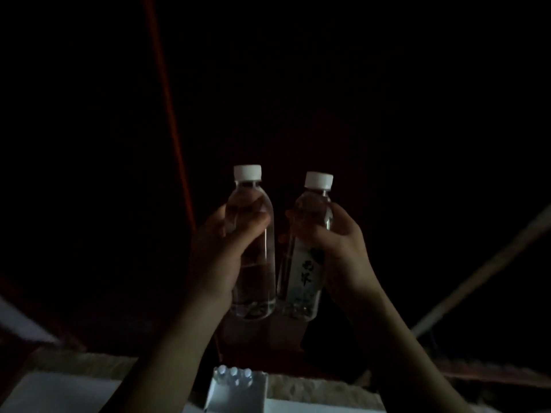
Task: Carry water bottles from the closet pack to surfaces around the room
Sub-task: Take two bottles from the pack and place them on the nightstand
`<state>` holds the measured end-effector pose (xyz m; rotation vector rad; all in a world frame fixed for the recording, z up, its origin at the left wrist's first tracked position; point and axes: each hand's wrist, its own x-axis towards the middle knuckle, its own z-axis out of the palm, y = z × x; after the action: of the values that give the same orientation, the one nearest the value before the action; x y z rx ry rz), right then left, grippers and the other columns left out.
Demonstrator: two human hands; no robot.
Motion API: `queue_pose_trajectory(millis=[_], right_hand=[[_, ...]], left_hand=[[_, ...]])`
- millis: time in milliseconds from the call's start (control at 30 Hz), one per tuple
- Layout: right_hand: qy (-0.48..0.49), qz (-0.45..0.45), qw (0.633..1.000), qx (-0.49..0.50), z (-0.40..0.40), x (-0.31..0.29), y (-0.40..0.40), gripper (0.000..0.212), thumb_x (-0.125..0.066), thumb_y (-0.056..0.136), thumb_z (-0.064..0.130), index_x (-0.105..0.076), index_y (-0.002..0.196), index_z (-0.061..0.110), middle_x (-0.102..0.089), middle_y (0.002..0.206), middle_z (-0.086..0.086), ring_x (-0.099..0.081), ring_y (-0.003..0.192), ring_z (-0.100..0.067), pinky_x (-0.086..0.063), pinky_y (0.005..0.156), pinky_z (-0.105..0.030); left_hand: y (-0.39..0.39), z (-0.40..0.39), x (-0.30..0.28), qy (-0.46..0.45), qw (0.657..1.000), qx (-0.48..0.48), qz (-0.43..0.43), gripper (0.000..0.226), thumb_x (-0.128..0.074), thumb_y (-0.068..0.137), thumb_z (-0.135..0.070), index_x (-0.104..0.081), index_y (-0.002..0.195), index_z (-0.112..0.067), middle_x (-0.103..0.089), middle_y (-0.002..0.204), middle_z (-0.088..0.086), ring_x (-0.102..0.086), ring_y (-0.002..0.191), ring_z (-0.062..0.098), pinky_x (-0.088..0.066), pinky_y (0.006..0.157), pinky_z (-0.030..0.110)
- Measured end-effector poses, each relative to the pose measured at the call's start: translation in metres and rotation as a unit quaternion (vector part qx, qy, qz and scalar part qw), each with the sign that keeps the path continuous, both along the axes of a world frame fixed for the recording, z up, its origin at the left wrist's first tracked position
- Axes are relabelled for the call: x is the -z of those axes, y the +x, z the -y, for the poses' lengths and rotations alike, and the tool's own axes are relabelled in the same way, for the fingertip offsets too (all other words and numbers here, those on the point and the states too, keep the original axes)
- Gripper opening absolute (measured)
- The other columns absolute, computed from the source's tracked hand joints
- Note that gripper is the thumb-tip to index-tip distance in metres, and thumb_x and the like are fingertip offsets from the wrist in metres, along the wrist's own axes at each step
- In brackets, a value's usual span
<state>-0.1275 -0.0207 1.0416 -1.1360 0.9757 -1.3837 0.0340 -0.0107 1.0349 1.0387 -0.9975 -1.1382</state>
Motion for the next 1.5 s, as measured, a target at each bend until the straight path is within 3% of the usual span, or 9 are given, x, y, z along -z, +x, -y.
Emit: queue_pose_trajectory(millis=[133,233,433,600,800,900,1067,1200,1500], right_hand=[[-0.023,-0.006,0.995,0.1,-0.048,-0.017,-0.079,0.037,-0.074,0.071,0.013,-0.064,0.104,-0.001,-0.07,0.087,-0.011,-0.069,0.077,-0.029,-0.058,0.069,-0.04],[-0.034,-0.004,0.983,0.183,-0.088,-0.029,-0.145,0.025,-0.071,0.072,0.009,-0.066,0.096,0.004,-0.07,0.083,-0.012,-0.068,0.073,-0.03,-0.057,0.065,-0.039],[-0.071,0.015,0.926,0.37,-0.197,-0.045,-0.287,0.019,-0.072,0.067,0.007,-0.074,0.084,0.015,-0.07,0.075,-0.011,-0.067,0.07,-0.032,-0.057,0.065,-0.04],[-0.094,0.006,0.878,0.47,-0.301,-0.051,-0.397,0.028,-0.078,0.059,0.018,-0.074,0.087,0.017,-0.069,0.082,-0.013,-0.068,0.076,-0.035,-0.057,0.063,-0.038],[-0.096,0.006,0.823,0.56,-0.407,-0.05,-0.498,0.032,-0.076,0.066,0.015,-0.072,0.097,0.012,-0.07,0.089,-0.014,-0.07,0.077,-0.037,-0.06,0.065,-0.041],[-0.083,0.006,0.801,0.593,-0.438,-0.048,-0.539,0.027,-0.071,0.073,0.014,-0.07,0.1,0.011,-0.072,0.092,-0.015,-0.071,0.078,-0.036,-0.061,0.068,-0.042],[-0.093,0.004,0.775,0.625,-0.453,-0.043,-0.606,0.021,-0.072,0.076,0.009,-0.07,0.097,0.014,-0.07,0.09,-0.015,-0.071,0.073,-0.032,-0.061,0.063,-0.039],[-0.09,-0.023,0.747,0.658,-0.442,-0.037,-0.663,0.022,-0.075,0.074,0.01,-0.07,0.094,0.016,-0.068,0.093,-0.016,-0.071,0.073,-0.031,-0.061,0.063,-0.036],[-0.067,-0.064,0.696,0.713,-0.405,-0.062,-0.822,0.029,-0.071,0.073,0.016,-0.068,0.101,0.013,-0.072,0.094,-0.014,-0.073,0.077,-0.034,-0.061,0.067,-0.04]], left_hand=[[-0.074,-0.009,-0.013,-0.026,0.992,0.123,0.021,0.035,-0.07,0.07,-0.041,-0.071,0.101,-0.025,-0.075,0.096,0.004,-0.074,0.084,0.02,-0.059,0.068,0.037],[-0.144,-0.023,-0.024,-0.045,0.972,0.229,0.004,0.033,-0.067,0.076,-0.034,-0.068,0.104,-0.017,-0.071,0.082,0.004,-0.07,0.07,0.017,-0.055,0.059,0.03],[-0.313,-0.087,-0.051,-0.034,0.893,0.443,-0.075,0.027,-0.075,0.074,-0.011,-0.067,0.099,-0.015,-0.056,0.067,0.0,-0.051,0.051,0.009,-0.04,0.046,0.02],[-0.442,-0.159,-0.063,-0.068,0.87,0.489,-0.015,0.026,-0.081,0.066,-0.033,-0.074,0.09,-0.027,-0.075,0.078,0.003,-0.073,0.066,0.02,-0.057,0.056,0.028],[-0.575,-0.23,-0.064,-0.027,0.787,0.615,-0.048,0.04,-0.087,0.063,-0.028,-0.07,0.098,-0.017,-0.067,0.075,-0.001,-0.064,0.06,0.015,-0.052,0.051,0.026],[-0.63,-0.248,-0.058,-0.037,0.766,0.642,-0.025,0.033,-0.075,0.073,-0.036,-0.067,0.099,-0.017,-0.07,0.071,-0.004,-0.068,0.062,0.012,-0.051,0.054,0.028],[-0.715,-0.26,-0.05,-0.015,0.735,0.677,-0.02,0.028,-0.075,0.071,-0.03,-0.069,0.097,-0.021,-0.072,0.07,-0.003,-0.069,0.06,0.016,-0.053,0.051,0.024],[-0.785,-0.25,-0.048,-0.031,0.745,0.667,-0.003,0.04,-0.076,0.065,-0.035,-0.071,0.103,-0.023,-0.078,0.08,0.002,-0.076,0.07,0.02,-0.056,0.053,0.027],[-0.968,-0.21,-0.075,-0.053,0.693,0.719,-0.02,0.039,-0.071,0.066,-0.038,-0.072,0.102,-0.021,-0.078,0.088,0.007,-0.076,0.075,0.023,-0.058,0.055,0.028]])
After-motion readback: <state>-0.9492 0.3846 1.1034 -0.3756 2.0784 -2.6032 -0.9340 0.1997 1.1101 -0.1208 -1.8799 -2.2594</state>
